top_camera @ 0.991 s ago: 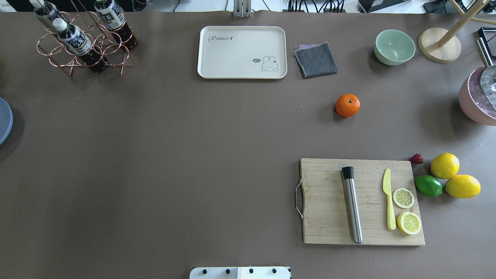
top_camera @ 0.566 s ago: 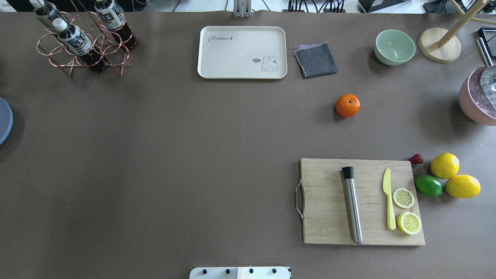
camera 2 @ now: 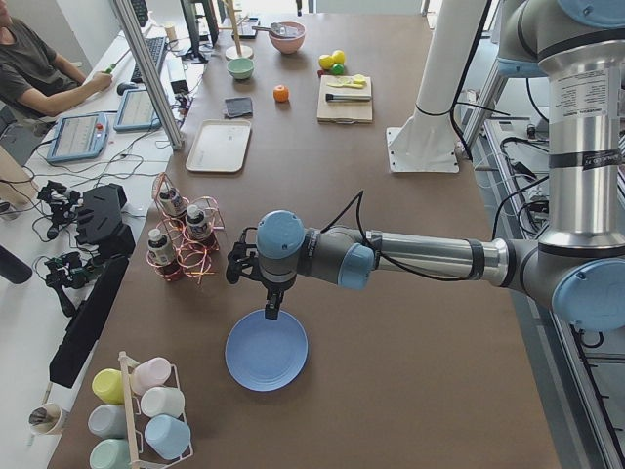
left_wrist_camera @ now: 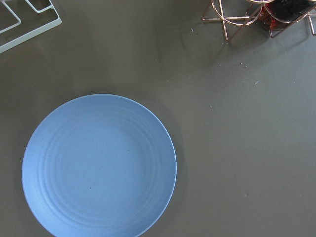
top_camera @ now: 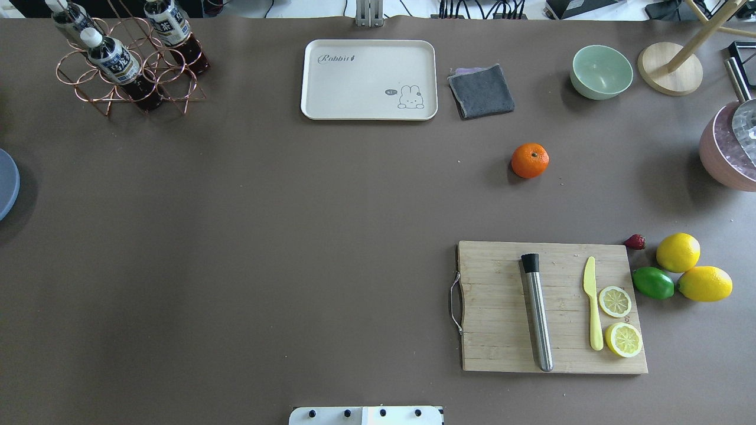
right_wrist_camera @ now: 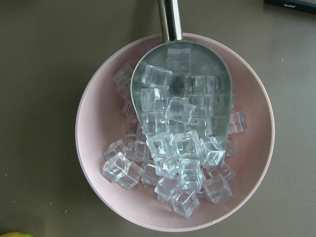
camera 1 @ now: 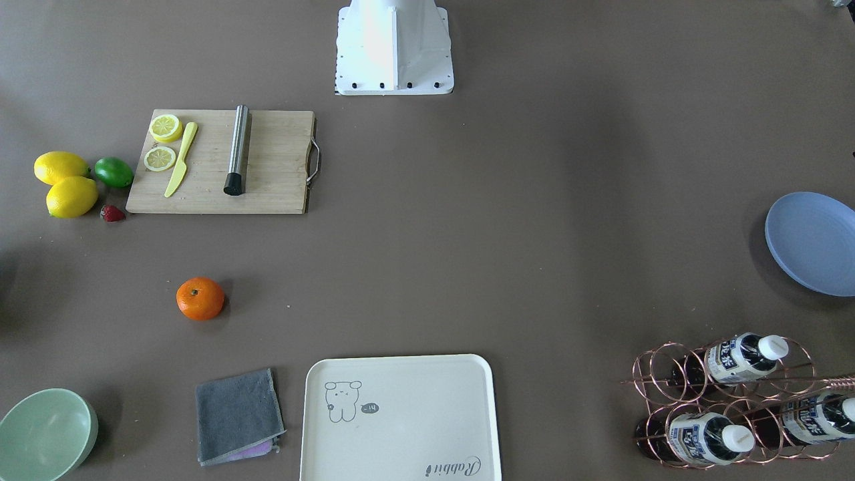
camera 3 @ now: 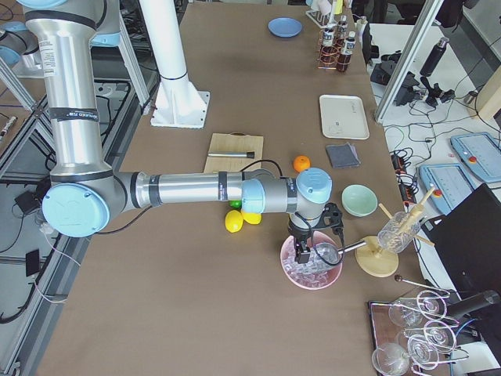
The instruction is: Pick orange to plate
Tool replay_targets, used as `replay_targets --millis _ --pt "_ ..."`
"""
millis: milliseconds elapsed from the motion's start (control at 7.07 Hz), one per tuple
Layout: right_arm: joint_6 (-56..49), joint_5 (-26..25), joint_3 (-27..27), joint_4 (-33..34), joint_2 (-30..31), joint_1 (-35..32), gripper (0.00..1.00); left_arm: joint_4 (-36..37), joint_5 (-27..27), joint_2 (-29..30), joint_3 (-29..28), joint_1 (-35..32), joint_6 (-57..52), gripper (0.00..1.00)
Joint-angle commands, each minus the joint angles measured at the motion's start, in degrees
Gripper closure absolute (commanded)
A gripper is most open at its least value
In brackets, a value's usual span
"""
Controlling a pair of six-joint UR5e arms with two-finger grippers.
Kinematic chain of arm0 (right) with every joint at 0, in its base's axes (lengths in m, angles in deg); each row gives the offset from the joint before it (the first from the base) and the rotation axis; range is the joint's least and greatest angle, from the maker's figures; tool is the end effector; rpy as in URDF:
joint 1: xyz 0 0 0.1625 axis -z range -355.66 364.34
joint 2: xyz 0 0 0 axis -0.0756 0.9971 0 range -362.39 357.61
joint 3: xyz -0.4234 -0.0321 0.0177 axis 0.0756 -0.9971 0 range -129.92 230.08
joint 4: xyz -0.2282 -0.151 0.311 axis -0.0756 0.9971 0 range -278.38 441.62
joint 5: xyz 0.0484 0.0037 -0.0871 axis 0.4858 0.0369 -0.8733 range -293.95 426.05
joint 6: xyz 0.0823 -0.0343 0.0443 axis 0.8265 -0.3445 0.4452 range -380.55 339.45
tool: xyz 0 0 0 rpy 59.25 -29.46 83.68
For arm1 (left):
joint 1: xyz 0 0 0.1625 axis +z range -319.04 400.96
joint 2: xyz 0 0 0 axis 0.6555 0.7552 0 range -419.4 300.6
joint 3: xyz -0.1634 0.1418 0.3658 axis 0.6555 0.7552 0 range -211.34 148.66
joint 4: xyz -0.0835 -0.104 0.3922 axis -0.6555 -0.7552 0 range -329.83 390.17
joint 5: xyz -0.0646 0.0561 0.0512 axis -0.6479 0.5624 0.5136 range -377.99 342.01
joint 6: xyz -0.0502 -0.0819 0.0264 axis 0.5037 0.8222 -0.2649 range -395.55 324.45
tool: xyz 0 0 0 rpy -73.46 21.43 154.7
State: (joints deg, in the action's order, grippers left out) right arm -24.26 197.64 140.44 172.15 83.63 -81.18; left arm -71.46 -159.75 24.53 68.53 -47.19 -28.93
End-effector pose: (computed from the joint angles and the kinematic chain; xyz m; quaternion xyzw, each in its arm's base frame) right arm 0.0259 -0.5287 0.6244 0.0287 -0.3551 -0.0786 0.9311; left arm -0.0402 -0.4605 0.5920 0.0885 0.4403 0.0215 0.8932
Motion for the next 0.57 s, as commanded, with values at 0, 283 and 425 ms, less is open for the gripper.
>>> replay_targets --millis 0,283,425 --pt "-0.07 0.07 -0.02 0.00 0.20 0.09 0.00 -0.07 0.17 0.00 0.15 0.00 0.15 0.02" --pt "-0.16 0.24 0.07 -0.09 0.37 0.26 0.00 -0.33 0.17 -0.52 0.15 -0.09 -0.11 0.02" --pt "-0.33 0.85 0.42 -0.09 0.46 0.26 0.00 -2.25 0.26 -0.61 0.06 -0.09 -0.03 0.02"
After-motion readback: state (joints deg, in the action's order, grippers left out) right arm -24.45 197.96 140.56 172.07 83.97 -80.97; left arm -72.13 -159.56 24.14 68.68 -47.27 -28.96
